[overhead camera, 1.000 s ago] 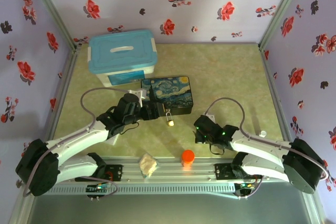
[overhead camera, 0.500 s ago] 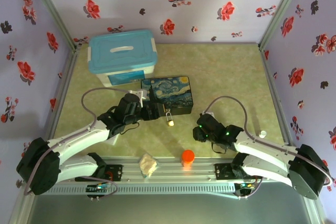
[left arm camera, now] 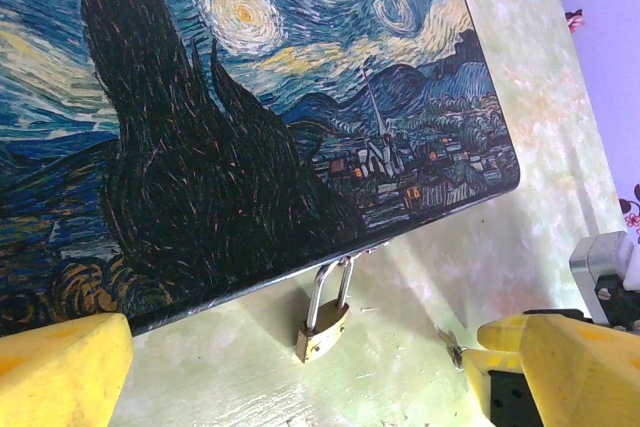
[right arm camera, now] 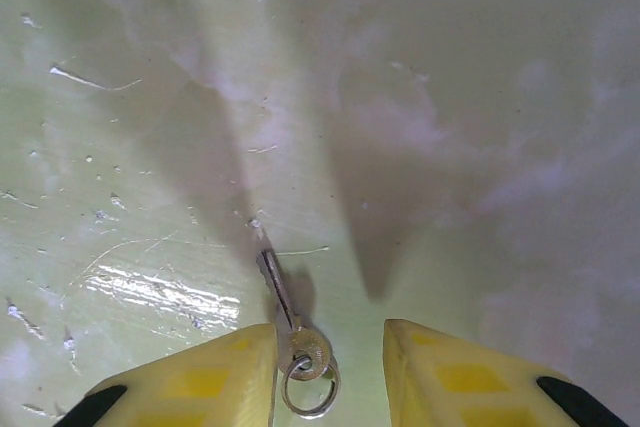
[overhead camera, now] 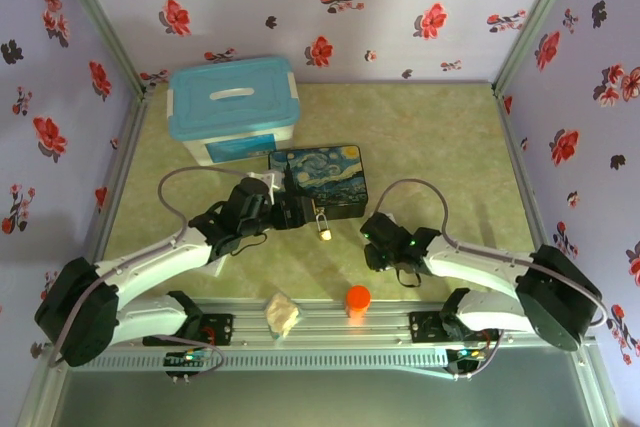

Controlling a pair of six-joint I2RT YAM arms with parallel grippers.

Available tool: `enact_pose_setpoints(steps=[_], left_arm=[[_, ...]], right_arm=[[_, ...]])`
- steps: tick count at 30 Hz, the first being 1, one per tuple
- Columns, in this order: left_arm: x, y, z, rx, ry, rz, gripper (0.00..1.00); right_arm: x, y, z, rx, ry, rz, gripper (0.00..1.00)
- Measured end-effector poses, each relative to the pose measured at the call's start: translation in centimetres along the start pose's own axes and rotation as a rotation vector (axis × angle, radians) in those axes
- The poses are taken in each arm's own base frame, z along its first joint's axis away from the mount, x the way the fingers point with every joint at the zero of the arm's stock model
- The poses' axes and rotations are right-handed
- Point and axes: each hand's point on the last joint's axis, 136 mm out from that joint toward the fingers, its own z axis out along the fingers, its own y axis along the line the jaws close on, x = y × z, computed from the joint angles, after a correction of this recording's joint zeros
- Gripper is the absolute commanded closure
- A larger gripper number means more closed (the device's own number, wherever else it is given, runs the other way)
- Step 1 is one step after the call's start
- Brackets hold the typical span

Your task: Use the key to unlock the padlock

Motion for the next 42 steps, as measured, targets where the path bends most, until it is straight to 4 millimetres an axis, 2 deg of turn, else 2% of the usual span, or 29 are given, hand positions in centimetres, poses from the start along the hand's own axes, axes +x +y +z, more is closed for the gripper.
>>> enact_pose_setpoints(steps=[6, 17, 26, 29, 32, 38, 42], left_arm=[[-0.1, -0.1, 0.0, 0.001, -0.001, -0.009, 0.0], [-0.1, -0.1, 0.2, 0.001, 0.001, -0.012, 0.0], [-0.7, -0.6, 0.3, -0.003, -0.008, -0.007, 0.0], [-1.4, -1.2, 0.2, 0.009, -0.027, 0.003, 0.01], [-1.9, -2.4, 0.1, 0.05, -0.051, 0.034, 0.05], [-3.0, -6.8, -0.5, 0.22, -0.114, 0.099, 0.07], [-3.9, -9.4, -1.6, 0.339, -0.189, 0.11, 0.13]], right_arm=[[0.2, 0.4, 0.4, 0.019, 0.033, -0.024, 0.71], [-0.2, 0.2, 0.3, 0.052, 0.032, 0.036, 0.98], [-0.8, 1.5, -0.6, -0.031, 0.004, 0.053, 1.0], [-1.9, 1.9, -1.9, -0.106, -0.049, 0.073, 1.0], [-4.0, 2.6, -4.3, -0.207, -0.154, 0.083, 1.0], [-7.9, 4.3, -10.2, -0.415, -0.377, 0.065, 1.0], [-9.2, 5.4, -12.3, -0.51, -0.428, 0.046, 1.0]])
